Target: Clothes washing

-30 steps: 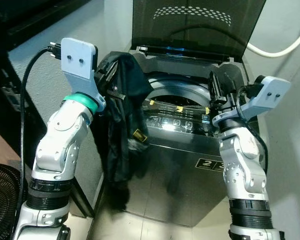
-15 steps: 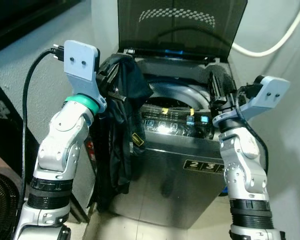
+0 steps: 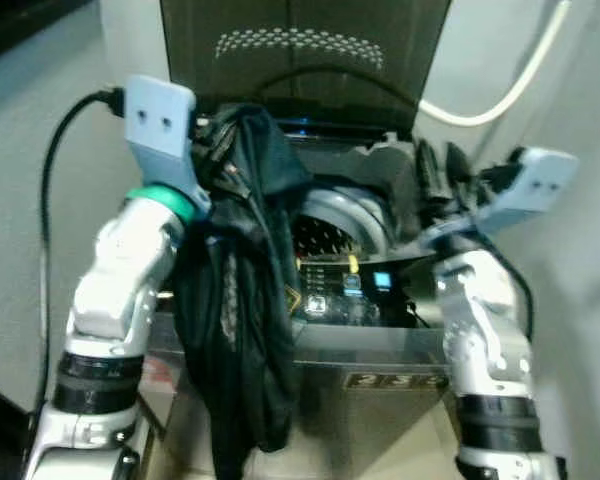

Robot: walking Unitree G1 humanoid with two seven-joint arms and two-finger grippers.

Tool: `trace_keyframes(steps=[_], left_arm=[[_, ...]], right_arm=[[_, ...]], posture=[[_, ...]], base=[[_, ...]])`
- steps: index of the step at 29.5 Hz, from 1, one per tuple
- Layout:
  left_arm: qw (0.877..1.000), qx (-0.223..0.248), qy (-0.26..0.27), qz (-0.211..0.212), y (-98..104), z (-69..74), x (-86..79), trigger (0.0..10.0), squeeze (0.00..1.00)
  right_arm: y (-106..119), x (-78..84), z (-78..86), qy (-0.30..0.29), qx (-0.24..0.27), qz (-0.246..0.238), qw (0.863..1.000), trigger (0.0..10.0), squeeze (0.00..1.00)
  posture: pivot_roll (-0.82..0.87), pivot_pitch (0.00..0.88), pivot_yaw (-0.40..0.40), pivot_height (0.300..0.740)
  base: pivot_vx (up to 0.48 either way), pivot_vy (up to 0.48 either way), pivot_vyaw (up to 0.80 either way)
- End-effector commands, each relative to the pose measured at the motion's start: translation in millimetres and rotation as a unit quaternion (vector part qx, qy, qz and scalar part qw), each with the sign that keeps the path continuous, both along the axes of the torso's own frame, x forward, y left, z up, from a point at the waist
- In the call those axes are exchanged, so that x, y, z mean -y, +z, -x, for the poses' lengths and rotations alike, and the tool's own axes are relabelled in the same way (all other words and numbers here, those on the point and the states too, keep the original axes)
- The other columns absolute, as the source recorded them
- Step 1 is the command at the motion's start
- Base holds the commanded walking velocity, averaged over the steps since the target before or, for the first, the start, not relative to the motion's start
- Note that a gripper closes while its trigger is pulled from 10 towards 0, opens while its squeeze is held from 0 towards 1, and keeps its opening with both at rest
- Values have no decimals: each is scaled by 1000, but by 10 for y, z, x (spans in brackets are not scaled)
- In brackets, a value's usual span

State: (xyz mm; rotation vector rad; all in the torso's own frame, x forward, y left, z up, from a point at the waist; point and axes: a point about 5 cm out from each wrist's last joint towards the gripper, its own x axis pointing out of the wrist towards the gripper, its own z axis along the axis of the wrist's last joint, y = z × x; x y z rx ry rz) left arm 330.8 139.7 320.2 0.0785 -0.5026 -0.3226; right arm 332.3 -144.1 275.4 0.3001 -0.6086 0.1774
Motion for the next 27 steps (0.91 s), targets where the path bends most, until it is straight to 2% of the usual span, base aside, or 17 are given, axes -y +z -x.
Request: trace_keyframes(steps=[1,7,13,14,15,16,17,18,19,20,21,23,25,26,27], left_arm=[[1000,8,-14,3,32,28,44,10000,0],[1000,5,-20,-5,13,36,70,10000,0],[999,22,-34,-6,49,42,85,10000,0],[997,75,-12,-34,157,16,88,10000,0],[985,144,18,-92,288,-18,142,10000,0],[968,198,39,-146,392,-64,211,10000,0],[968,198,39,-146,392,-64,211,10000,0],[956,228,46,-180,462,-117,267,10000,0],[954,233,48,-181,559,-214,296,10000,0],[954,233,48,-181,559,-214,296,10000,0],[954,238,58,-172,704,-298,311,10000,0],[954,238,58,-172,704,-298,311,10000,0],[949,273,87,-132,1144,-333,342,10000,0],[945,290,95,-123,1289,-306,361,10000,0],[945,290,95,-123,1289,-306,361,10000,0]], right_arm=[[-26,70,2,-14,-3,-1,1000,10000,0],[-28,79,6,-17,-3,0,1000,10000,0],[-23,80,-1,-18,-2,3,1000,10000,0],[-10,64,-6,-13,1,5,1000,10000,0],[11,34,-9,-7,5,9,1000,10000,0],[37,3,-9,0,11,11,1000,10000,0],[37,3,-9,0,11,11,1000,10000,0],[62,-22,-5,6,17,13,1000,10000,0],[101,-41,8,10,25,16,1000,10000,0],[101,-41,8,10,25,16,1000,10000,0],[148,-46,29,13,35,16,999,10000,0],[148,-46,29,13,35,16,999,10000,0],[234,-15,94,7,52,18,998,10000,0],[252,4,116,3,56,18,998,10000,0],[252,4,116,3,56,18,998,10000,0]], posture=[[-20,60,43,740],[-20,60,43,740],[-20,62,41,740],[-9,66,28,740],[-7,69,20,740],[-5,74,18,740],[-5,74,18,740],[-5,74,18,740],[-9,83,16,740],[-9,83,16,740],[-19,93,16,740],[-19,93,16,740],[-54,110,24,740],[-54,110,24,740],[-54,110,24,740]], base=[[0,0,0],[0,0,0],[0,0,0],[0,0,0],[0,0,0],[0,0,0],[0,0,0],[0,0,0],[0,0,0],[0,0,0],[0,0,0],[0,0,0],[0,0,0],[0,0,0],[0,0,0]])
